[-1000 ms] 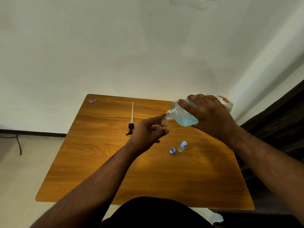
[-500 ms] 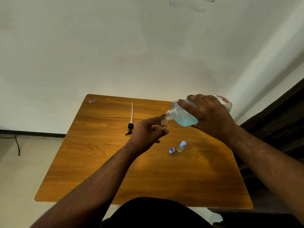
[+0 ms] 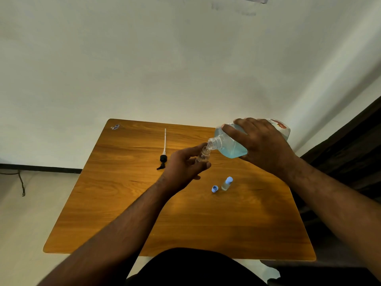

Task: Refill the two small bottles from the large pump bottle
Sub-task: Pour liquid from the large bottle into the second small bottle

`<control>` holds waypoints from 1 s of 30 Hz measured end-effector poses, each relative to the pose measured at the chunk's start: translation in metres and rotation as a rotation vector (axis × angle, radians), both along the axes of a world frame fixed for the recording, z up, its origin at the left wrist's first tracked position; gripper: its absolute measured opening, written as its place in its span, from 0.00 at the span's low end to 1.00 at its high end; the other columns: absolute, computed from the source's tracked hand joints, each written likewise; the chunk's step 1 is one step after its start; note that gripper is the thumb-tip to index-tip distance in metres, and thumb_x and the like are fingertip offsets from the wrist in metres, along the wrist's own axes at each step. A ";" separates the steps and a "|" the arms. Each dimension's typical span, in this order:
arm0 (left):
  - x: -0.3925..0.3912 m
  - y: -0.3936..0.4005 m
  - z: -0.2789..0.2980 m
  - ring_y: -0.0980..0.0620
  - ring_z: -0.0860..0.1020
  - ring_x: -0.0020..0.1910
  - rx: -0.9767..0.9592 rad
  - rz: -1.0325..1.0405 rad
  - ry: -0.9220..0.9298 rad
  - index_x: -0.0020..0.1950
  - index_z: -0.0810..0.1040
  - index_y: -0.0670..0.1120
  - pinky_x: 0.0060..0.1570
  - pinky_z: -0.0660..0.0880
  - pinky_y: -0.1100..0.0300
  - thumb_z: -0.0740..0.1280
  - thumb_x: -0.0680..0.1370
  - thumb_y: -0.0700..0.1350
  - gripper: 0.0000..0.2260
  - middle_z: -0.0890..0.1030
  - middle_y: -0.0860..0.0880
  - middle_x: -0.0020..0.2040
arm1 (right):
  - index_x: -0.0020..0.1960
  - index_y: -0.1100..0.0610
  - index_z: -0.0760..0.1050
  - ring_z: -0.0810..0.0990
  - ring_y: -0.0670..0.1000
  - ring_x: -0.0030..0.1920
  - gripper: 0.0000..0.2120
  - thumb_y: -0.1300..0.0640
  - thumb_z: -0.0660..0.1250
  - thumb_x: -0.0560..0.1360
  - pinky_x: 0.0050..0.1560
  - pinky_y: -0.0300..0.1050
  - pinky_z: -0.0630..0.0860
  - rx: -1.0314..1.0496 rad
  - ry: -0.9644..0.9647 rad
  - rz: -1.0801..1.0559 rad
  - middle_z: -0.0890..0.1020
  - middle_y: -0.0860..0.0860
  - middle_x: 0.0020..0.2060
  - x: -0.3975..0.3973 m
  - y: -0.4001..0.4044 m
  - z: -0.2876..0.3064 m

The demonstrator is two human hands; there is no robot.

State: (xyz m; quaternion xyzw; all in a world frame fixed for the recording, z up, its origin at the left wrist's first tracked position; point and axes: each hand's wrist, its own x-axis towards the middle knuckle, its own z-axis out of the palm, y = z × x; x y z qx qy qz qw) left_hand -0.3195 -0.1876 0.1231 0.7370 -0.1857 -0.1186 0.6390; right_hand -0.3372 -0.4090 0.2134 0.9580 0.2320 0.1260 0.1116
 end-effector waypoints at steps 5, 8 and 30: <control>0.001 -0.001 -0.001 0.52 0.82 0.53 -0.002 0.007 0.006 0.71 0.71 0.50 0.39 0.83 0.54 0.72 0.74 0.40 0.26 0.79 0.50 0.63 | 0.68 0.52 0.60 0.78 0.63 0.56 0.45 0.54 0.81 0.59 0.52 0.61 0.76 0.005 -0.011 0.001 0.77 0.63 0.58 0.000 0.000 -0.001; 0.000 -0.001 -0.002 0.53 0.83 0.52 -0.004 0.004 -0.005 0.71 0.71 0.51 0.39 0.83 0.55 0.72 0.74 0.40 0.26 0.79 0.50 0.63 | 0.68 0.52 0.59 0.78 0.63 0.56 0.44 0.54 0.81 0.59 0.52 0.61 0.76 0.006 -0.013 0.003 0.77 0.63 0.58 -0.001 0.000 -0.001; 0.004 -0.003 -0.004 0.54 0.81 0.55 -0.031 -0.004 0.014 0.70 0.72 0.51 0.39 0.83 0.57 0.73 0.74 0.41 0.25 0.77 0.56 0.62 | 0.68 0.57 0.69 0.78 0.64 0.55 0.41 0.55 0.81 0.59 0.53 0.62 0.76 0.017 -0.019 -0.025 0.78 0.64 0.58 -0.001 -0.001 0.000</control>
